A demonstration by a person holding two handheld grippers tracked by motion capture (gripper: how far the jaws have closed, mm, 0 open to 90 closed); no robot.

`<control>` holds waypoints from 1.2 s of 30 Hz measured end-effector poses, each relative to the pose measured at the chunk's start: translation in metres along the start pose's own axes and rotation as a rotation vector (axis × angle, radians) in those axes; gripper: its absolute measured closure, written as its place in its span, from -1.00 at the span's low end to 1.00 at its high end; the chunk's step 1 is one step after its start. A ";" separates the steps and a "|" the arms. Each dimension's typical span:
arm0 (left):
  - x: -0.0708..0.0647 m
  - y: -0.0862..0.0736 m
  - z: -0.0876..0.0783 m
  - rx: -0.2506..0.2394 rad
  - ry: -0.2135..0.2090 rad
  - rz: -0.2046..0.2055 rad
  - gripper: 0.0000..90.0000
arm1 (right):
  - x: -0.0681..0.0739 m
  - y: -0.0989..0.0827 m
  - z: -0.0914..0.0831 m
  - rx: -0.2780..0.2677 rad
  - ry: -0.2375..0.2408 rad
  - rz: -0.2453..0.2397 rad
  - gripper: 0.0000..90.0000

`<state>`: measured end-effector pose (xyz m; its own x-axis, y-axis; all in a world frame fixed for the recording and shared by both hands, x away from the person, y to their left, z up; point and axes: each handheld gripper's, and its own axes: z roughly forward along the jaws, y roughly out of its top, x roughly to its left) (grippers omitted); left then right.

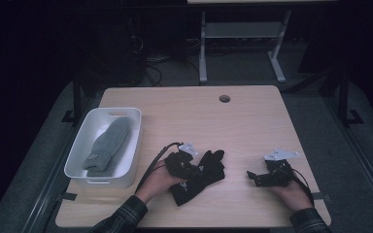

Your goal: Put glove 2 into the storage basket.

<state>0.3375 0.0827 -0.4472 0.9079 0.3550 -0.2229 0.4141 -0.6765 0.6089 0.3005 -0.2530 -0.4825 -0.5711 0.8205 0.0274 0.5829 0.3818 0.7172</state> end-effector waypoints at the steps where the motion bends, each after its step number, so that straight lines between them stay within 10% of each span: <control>1: -0.002 0.001 -0.002 -0.006 -0.002 -0.004 0.53 | 0.000 0.000 0.000 0.000 0.000 -0.001 -0.76; 13: -0.004 0.015 -0.045 -0.072 0.011 -0.044 0.52 | 0.000 0.000 0.000 0.001 0.000 0.005 -0.76; 36: 0.052 -0.011 -0.177 -0.203 0.232 -0.214 0.51 | 0.000 0.000 0.000 -0.001 -0.001 0.004 -0.76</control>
<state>0.3683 0.2228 -0.3308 0.7536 0.6270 -0.1972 0.5503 -0.4378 0.7110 0.3003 -0.2528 -0.4826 -0.5684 0.8222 0.0293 0.5846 0.3786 0.7176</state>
